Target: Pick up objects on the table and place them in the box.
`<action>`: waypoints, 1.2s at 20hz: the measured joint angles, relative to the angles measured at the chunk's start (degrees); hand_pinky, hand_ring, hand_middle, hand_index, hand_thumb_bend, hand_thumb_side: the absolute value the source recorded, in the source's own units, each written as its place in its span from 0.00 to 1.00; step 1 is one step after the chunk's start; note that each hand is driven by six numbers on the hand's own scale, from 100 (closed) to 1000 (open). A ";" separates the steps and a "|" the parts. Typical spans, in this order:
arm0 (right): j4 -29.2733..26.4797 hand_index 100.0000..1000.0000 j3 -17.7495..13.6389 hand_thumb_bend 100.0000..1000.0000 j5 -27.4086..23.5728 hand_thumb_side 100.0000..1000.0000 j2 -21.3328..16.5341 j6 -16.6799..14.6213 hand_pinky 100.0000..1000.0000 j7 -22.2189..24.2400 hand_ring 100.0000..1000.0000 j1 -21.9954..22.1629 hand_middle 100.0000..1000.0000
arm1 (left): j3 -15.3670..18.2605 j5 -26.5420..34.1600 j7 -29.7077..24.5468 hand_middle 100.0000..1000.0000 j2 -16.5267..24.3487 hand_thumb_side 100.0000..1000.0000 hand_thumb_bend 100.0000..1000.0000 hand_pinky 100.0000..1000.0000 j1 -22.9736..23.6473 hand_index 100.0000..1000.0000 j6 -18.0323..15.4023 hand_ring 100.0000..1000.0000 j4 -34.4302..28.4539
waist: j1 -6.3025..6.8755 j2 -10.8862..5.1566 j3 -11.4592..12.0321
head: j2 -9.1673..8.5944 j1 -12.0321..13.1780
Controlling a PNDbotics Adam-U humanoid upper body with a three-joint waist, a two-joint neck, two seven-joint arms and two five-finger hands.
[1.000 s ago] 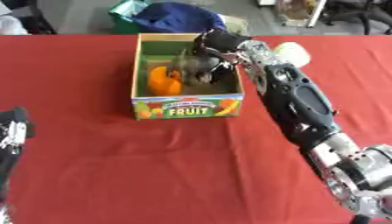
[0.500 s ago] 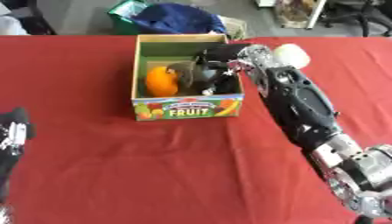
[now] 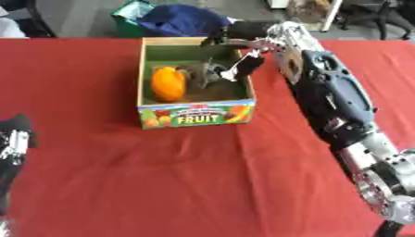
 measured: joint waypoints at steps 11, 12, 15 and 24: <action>-2.01 0.94 -4.24 0.08 -7.41 0.24 -8.22 5.62 0.78 -1.94 0.83 1.58 0.87 | 0.03 -0.12 0.07 0.50 0.05 0.46 0.22 0.56 0.10 0.58 -0.03 0.54 0.00 | -0.32 -0.19 -0.62 | 0.00 0.46; -1.92 0.94 -4.19 0.08 -7.41 0.24 -8.24 6.56 0.78 -2.78 0.83 1.58 0.87 | 0.03 -0.13 0.07 0.50 0.05 0.46 0.22 0.56 0.10 0.58 -0.03 0.54 0.00 | -0.32 -0.19 -0.62 | 0.00 0.46; -1.10 0.97 -4.19 0.12 -7.27 0.19 -8.58 9.45 0.81 -4.97 0.88 2.47 0.94 | 0.21 -0.24 0.16 0.50 0.14 0.47 0.22 0.56 0.40 0.58 -0.04 0.54 0.01 | -0.60 -0.19 -1.40 | 0.00 1.04; 9.23 0.98 -8.79 0.17 -3.90 0.21 -13.33 18.05 0.90 -13.05 0.97 4.66 0.99 | 0.35 -0.25 0.28 0.50 0.53 0.47 0.22 0.56 0.44 0.58 -0.04 0.54 0.01 | -0.62 -0.19 -0.94 | -0.01 1.10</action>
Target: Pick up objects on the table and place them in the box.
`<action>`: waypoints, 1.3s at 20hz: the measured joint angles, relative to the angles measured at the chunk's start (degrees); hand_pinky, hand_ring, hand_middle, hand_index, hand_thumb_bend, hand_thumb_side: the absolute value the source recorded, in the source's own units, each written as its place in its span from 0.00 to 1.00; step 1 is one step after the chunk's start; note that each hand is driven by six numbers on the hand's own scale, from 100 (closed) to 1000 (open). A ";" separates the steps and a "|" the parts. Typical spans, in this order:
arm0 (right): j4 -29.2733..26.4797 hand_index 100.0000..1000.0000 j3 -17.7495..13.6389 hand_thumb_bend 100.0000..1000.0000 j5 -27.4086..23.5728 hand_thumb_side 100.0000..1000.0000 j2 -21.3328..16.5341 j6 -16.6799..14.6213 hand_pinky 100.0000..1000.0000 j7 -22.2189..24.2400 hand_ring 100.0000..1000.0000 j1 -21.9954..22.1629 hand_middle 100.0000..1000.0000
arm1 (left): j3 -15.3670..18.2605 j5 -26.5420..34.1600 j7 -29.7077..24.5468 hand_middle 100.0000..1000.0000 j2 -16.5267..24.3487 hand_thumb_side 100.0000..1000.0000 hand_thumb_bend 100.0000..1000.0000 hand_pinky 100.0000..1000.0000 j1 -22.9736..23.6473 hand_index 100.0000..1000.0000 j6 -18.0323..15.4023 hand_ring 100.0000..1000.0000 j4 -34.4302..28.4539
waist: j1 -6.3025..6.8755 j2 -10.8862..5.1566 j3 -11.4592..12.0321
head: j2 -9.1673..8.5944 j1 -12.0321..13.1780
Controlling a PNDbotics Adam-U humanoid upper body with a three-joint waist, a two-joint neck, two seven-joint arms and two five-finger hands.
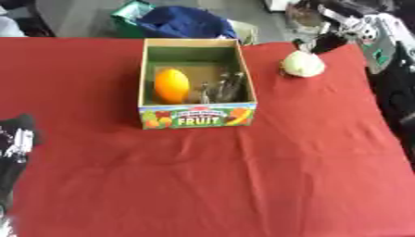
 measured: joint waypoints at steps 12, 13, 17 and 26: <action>6.88 0.97 1.15 0.07 -0.74 0.29 0.07 7.86 0.86 -7.25 0.92 1.02 0.94 | 0.00 0.00 -0.02 0.50 0.00 0.47 0.22 0.56 0.00 0.58 0.01 0.54 0.00 | 0.47 0.20 0.31 | -0.01 -0.23; 7.22 0.97 1.28 0.07 -0.95 0.30 0.13 8.13 0.86 -7.67 0.92 1.03 0.94 | 0.00 0.00 -0.02 0.50 0.00 0.47 0.22 0.56 0.00 0.58 0.02 0.54 0.00 | 0.50 0.27 0.31 | -0.01 -0.23; 8.43 0.97 1.65 0.05 -1.60 0.34 0.26 8.69 0.85 -8.52 0.91 1.47 0.93 | 0.00 0.00 -0.06 0.50 0.00 0.47 0.22 0.56 -0.01 0.58 0.05 0.54 0.00 | 0.69 0.32 0.32 | -0.02 -0.24; 9.48 0.97 2.09 0.03 -2.05 0.34 1.17 8.75 0.84 -8.55 0.90 1.96 0.93 | -0.01 0.01 -0.11 0.50 0.00 0.47 0.22 0.56 -0.02 0.58 0.11 0.54 -0.01 | 1.09 0.36 0.35 | -0.03 -0.24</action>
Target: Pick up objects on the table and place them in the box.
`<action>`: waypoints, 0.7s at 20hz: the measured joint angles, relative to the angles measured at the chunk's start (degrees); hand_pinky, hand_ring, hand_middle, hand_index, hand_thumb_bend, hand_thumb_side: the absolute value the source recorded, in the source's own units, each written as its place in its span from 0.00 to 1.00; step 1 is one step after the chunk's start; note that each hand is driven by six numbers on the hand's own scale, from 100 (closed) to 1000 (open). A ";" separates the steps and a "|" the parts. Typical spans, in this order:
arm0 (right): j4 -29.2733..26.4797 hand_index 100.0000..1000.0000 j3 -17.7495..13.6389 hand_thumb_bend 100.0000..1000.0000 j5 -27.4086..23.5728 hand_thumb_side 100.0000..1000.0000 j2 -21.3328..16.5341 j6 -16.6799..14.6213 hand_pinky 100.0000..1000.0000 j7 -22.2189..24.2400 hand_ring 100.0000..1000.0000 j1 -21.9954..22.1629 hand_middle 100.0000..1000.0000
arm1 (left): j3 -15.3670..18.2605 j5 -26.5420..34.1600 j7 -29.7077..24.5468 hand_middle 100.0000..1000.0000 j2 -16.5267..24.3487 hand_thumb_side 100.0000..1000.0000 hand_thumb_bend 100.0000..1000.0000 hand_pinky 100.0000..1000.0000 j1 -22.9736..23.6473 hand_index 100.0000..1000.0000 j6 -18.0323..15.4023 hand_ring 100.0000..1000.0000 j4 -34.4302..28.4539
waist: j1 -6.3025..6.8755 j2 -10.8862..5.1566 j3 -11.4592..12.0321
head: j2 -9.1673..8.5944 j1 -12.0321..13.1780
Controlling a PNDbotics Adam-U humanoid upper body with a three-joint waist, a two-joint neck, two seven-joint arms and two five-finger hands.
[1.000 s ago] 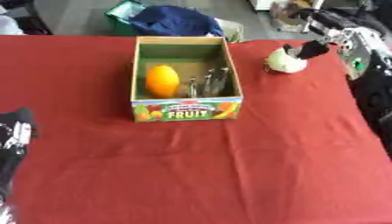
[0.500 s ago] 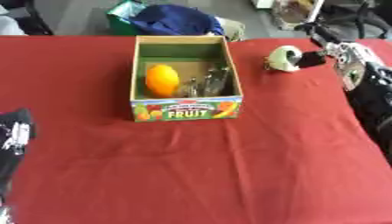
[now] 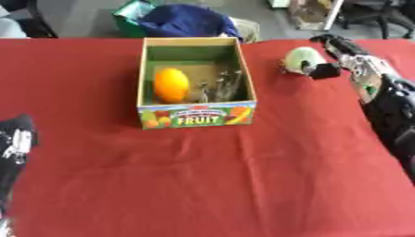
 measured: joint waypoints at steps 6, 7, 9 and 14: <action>0.01 0.97 0.00 0.01 0.00 0.35 0.02 0.69 0.84 -0.60 0.91 0.00 0.94 | 0.00 0.00 -0.01 0.50 0.00 0.47 0.22 0.56 -0.04 0.58 0.01 0.54 0.00 | 0.14 0.09 0.09 | -0.01 0.00; 0.02 0.98 0.00 0.01 0.00 0.35 0.03 1.00 0.84 -0.89 0.91 0.00 0.95 | 0.00 0.00 -0.02 0.50 0.00 0.47 0.22 0.56 -0.07 0.58 0.02 0.54 -0.01 | 0.18 0.17 0.10 | -0.02 0.00; 0.02 0.98 0.00 0.01 0.00 0.33 0.05 1.65 0.84 -1.62 0.91 0.00 0.95 | 0.00 0.00 -0.02 0.50 0.00 0.47 0.22 0.56 -0.16 0.58 0.02 0.54 -0.01 | 0.36 0.41 0.25 | -0.05 0.00; -0.01 0.98 -0.01 0.03 0.09 0.32 0.17 3.17 0.83 -4.27 0.91 -0.01 0.95 | 0.00 0.03 -0.02 0.50 -0.01 0.47 0.21 0.56 -0.46 0.58 0.03 0.54 -0.04 | 0.88 0.86 0.39 | -0.53 0.00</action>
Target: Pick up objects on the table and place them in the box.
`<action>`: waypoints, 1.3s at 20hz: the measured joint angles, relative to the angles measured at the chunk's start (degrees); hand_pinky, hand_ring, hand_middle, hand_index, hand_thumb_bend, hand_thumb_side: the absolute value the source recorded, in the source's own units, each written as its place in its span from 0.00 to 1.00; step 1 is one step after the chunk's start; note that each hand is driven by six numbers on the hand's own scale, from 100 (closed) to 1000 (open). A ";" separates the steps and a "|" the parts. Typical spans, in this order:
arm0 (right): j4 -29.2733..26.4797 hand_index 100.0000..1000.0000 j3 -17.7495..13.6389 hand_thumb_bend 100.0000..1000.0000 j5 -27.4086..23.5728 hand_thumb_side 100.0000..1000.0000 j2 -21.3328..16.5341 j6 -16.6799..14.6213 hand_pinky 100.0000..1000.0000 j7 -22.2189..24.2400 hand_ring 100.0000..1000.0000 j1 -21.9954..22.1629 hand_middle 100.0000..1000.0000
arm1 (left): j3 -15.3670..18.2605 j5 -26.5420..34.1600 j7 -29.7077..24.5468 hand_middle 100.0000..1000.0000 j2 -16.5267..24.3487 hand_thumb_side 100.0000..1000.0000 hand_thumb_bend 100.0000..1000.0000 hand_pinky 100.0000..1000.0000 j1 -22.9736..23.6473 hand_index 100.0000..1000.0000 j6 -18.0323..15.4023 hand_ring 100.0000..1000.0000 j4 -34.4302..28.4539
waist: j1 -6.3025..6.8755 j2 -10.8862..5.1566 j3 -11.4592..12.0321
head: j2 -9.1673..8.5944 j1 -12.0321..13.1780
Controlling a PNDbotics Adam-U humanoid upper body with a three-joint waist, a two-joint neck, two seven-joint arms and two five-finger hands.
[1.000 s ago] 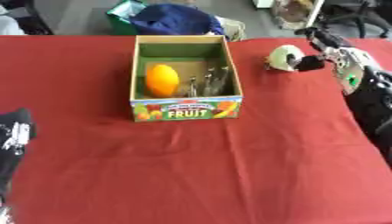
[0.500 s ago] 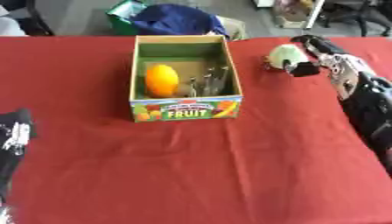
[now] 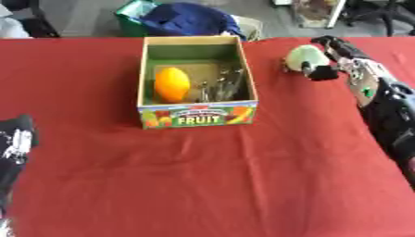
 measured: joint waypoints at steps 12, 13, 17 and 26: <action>0.01 0.98 0.01 0.03 0.84 0.41 0.30 1.54 0.82 -0.26 0.90 -0.34 0.94 | -0.01 0.38 -0.25 0.50 -0.01 0.47 0.21 0.56 -0.71 0.58 0.26 0.54 -0.34 | 1.08 1.66 0.50 | -0.48 -0.28; 0.01 0.97 0.01 0.03 1.02 0.41 0.30 1.65 0.82 -0.14 0.90 -0.47 0.94 | -0.01 0.40 -0.25 0.50 -0.01 0.47 0.21 0.56 -0.83 0.58 0.26 0.54 -0.35 | 1.18 1.79 0.62 | -0.49 -0.31; 0.01 0.95 0.01 0.04 1.66 0.36 0.29 1.97 0.80 0.32 0.86 -0.66 0.89 | -0.01 0.42 -0.26 0.50 -0.01 0.47 0.21 0.56 -1.04 0.58 0.28 0.54 -0.36 | 1.23 2.23 0.73 | -0.52 -0.44; -0.71 0.83 0.01 0.00 4.01 0.21 0.26 2.75 0.60 -0.28 0.65 -1.06 0.66 | -0.02 0.44 -0.37 0.49 -0.03 0.47 0.21 0.56 -1.25 0.58 0.39 0.54 -0.38 | 1.53 2.67 0.97 | -0.69 -0.47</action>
